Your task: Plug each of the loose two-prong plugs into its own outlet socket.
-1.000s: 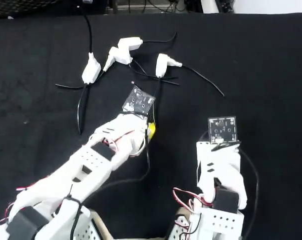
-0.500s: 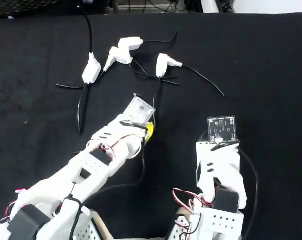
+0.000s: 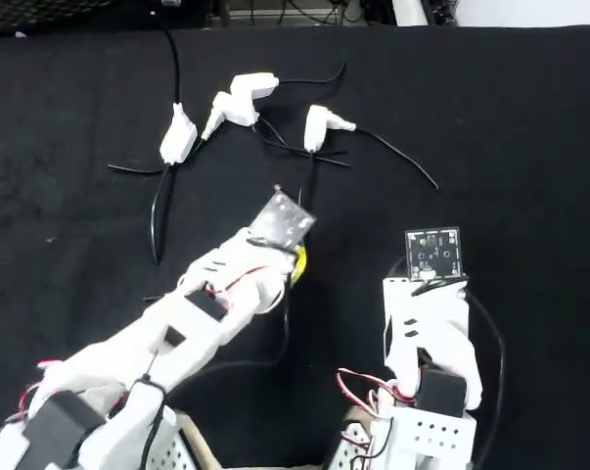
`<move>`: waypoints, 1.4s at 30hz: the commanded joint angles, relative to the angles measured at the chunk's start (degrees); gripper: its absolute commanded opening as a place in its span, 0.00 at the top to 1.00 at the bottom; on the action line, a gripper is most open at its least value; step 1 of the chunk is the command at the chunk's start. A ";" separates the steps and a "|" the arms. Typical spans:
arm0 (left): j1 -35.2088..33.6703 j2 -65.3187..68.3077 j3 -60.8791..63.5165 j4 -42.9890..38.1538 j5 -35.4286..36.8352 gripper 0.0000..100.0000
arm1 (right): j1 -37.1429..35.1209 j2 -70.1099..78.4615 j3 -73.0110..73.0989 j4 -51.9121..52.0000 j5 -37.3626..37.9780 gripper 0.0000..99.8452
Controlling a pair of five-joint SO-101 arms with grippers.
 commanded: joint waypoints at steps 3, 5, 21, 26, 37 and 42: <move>0.31 7.74 -10.59 4.13 -0.09 0.97 | -0.79 -1.98 -0.22 -0.97 0.09 0.99; 0.57 8.79 -11.12 3.08 -0.09 0.97 | -0.79 -1.98 -0.22 -0.97 0.09 0.99; -4.62 7.82 -11.12 2.11 -0.53 0.97 | -0.79 -1.98 -0.22 -0.97 0.18 0.99; -4.09 8.00 -11.56 2.11 -0.53 0.97 | -0.79 -1.98 -0.22 -0.97 0.18 0.99; -2.59 8.00 -10.59 -2.55 -0.09 0.97 | -0.79 -1.98 -0.04 -1.05 0.18 0.99; -1.80 8.44 -10.51 -2.37 -0.35 0.97 | -0.88 -1.98 0.40 -2.29 0.18 0.99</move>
